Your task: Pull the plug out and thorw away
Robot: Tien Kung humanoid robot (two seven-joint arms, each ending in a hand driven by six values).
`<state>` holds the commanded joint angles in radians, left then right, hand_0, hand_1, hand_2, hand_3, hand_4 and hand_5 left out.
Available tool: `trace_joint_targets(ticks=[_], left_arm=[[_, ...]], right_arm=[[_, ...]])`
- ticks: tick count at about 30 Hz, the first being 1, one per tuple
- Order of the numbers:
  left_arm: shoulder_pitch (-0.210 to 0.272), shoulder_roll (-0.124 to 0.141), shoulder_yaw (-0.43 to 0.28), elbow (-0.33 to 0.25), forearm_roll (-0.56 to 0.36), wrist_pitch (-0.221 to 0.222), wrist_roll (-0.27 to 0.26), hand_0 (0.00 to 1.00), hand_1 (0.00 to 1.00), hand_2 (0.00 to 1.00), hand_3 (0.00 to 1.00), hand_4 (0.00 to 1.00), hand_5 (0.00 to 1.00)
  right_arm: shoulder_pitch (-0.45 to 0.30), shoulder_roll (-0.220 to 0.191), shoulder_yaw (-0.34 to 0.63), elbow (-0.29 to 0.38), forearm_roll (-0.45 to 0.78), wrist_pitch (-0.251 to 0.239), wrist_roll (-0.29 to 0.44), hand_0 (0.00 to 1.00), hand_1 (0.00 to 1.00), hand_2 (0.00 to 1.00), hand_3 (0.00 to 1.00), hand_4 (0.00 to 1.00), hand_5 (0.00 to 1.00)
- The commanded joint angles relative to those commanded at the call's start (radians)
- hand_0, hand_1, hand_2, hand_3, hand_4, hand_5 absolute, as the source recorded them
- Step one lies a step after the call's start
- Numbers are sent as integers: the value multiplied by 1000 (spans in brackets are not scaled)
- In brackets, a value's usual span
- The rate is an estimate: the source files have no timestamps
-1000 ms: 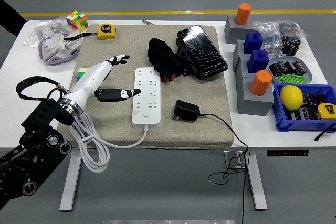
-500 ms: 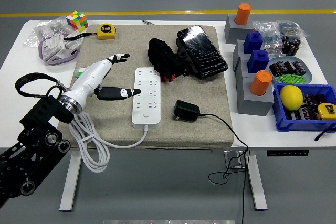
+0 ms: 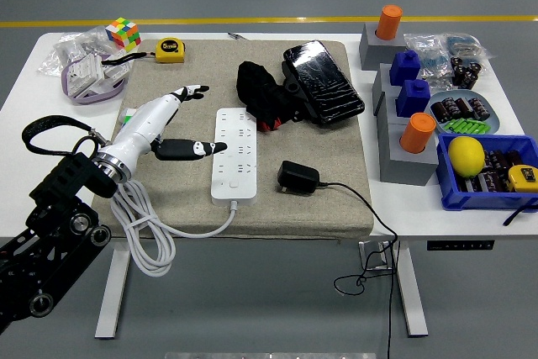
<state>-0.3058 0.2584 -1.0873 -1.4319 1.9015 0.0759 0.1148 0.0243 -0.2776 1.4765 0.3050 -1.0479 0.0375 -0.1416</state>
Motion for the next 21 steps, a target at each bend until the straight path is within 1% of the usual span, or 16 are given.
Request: trace_joint_targets(ticks=[6, 11, 21], left_arm=[[1, 0, -10, -1, 3, -4, 3, 852, 894, 889, 931, 969, 449], [9, 0, -18, 6, 6, -13, 9, 851, 891, 891, 931, 967, 444], [7, -5, -21, 11, 4, -22, 13, 847, 888, 890, 932, 964, 436]], right_arm=[[2, 7, -3, -1, 1, 2, 1, 568, 645, 669, 567, 970, 490], [2, 7, 0, -1, -1, 2, -2, 568, 645, 670, 567, 970, 490], [1, 10, 6, -3, -4, 3, -3, 568, 645, 670, 567, 970, 490]])
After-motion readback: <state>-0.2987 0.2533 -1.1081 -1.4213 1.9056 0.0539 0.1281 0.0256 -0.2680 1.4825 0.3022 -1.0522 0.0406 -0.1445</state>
